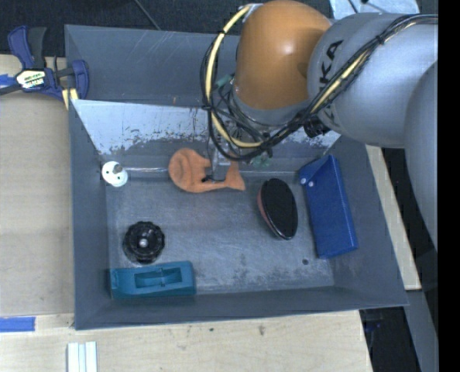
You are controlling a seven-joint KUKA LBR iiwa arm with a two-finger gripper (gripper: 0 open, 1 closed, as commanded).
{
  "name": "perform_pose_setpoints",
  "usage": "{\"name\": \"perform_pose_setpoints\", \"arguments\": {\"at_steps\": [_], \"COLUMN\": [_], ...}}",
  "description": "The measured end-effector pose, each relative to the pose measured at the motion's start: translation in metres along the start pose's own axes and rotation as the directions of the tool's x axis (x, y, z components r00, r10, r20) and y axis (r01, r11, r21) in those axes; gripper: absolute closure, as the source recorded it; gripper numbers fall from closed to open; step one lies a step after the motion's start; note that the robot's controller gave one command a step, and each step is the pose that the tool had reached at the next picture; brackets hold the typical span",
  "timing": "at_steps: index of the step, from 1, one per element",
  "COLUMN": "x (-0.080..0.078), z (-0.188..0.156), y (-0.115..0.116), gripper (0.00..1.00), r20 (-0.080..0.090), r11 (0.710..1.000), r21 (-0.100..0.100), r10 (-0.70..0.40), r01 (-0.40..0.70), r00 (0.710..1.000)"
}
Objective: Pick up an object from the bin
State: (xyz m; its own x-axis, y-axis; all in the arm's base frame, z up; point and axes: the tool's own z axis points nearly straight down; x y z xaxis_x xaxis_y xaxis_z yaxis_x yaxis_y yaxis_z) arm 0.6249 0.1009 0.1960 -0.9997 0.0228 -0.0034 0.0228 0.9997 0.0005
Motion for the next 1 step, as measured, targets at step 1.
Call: {"name": "perform_pose_setpoints", "arguments": {"at_steps": [1], "x": [0.0], "z": [0.0001], "y": [0.0], "gripper": [1.0], "r20": [0.0], "r11": [1.0], "r21": [0.0], "r10": [0.001], "r01": [-0.001], "r00": [1.0]}}
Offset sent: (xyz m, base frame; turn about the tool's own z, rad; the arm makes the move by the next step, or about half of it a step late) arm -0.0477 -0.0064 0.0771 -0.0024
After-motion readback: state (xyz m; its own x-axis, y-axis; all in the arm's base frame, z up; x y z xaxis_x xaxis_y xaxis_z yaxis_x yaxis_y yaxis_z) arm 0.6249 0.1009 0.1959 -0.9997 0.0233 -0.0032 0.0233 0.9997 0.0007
